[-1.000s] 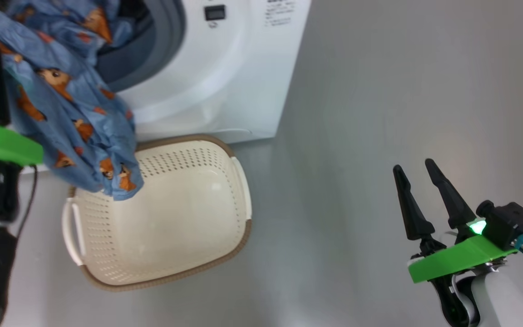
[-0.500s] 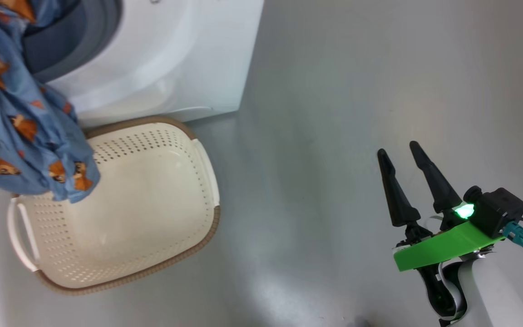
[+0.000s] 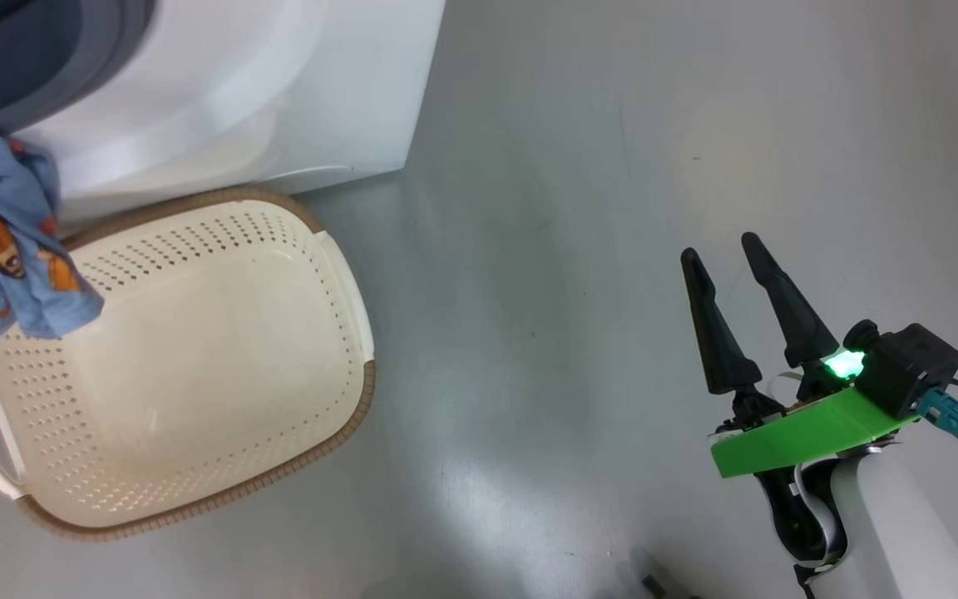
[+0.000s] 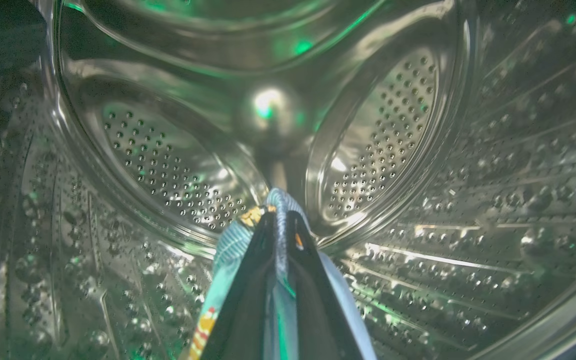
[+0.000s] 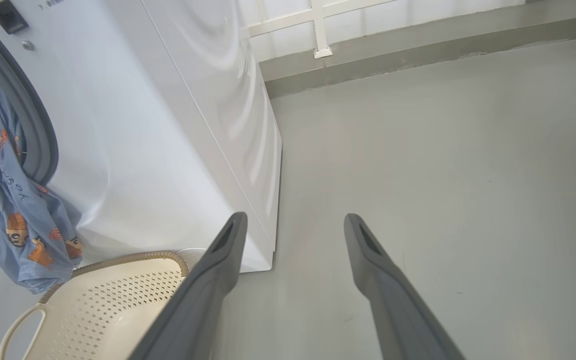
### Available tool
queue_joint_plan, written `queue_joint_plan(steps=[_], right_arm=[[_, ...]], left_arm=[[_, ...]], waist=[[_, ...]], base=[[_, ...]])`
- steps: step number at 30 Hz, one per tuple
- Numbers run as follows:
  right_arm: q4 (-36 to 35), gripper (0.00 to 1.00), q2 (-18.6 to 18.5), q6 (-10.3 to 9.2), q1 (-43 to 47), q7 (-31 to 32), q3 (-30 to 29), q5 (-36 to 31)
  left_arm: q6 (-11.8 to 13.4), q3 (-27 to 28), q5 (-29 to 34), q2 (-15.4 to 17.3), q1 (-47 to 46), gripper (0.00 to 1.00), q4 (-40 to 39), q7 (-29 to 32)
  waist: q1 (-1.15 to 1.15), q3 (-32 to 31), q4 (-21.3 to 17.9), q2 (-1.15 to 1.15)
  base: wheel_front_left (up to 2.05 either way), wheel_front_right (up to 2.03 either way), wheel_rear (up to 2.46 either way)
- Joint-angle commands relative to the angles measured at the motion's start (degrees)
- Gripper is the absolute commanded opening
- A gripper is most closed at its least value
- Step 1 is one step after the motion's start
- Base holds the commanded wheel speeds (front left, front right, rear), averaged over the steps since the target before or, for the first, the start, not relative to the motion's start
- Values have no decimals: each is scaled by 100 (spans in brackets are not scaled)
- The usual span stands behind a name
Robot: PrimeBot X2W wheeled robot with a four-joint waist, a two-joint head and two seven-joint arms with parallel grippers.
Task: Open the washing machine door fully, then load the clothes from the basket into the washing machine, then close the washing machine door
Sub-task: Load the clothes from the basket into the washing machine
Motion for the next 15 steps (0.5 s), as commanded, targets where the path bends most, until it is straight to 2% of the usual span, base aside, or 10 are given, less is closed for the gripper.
queue_joint_plan(steps=[1, 9, 10, 11, 12, 13, 14, 15], right_arm=[[-141, 100, 35, 9, -19, -69, 149, -72], [-131, 100, 42, 9, -45, -69, 159, -78], [-129, 100, 41, 9, -46, -69, 155, -78], [-126, 100, 38, 9, -46, -69, 149, -78], [-124, 100, 35, 9, -45, -69, 143, -77], [-121, 100, 35, 9, -46, -69, 138, -78], [-120, 100, 34, 9, -50, -69, 137, -79], [-117, 100, 33, 9, -53, -69, 136, -81]], left_arm=[[-3, 224, 185, 184, 206, 0, -15, -34], [-60, 170, 308, -12, 179, 0, 773, -34], [-62, 139, 287, -30, 148, 8, 867, -34], [-63, 72, 236, -63, 125, 35, 978, -34], [-64, -29, 191, -84, 100, 53, 1057, -34], [-64, -122, 163, -78, 72, 90, 1105, -34], [-65, -181, 92, -85, 53, 100, 1157, -34], [-65, -257, 7, -106, 47, 100, 1216, -34]], waist=[[0, 40, -26, 0], [0, 64, 6, 0], [0, 61, 16, 0], [0, 53, 27, 0], [0, 46, 41, 0], [0, 40, 56, 0], [0, 32, 71, 0], [0, 22, 88, 0]], base=[[0, 0, 0], [0, 0, 0], [0, 0, 0], [0, 0, 0], [0, 0, 0], [0, 0, 0], [0, 0, 0], [0, 0, 0]])
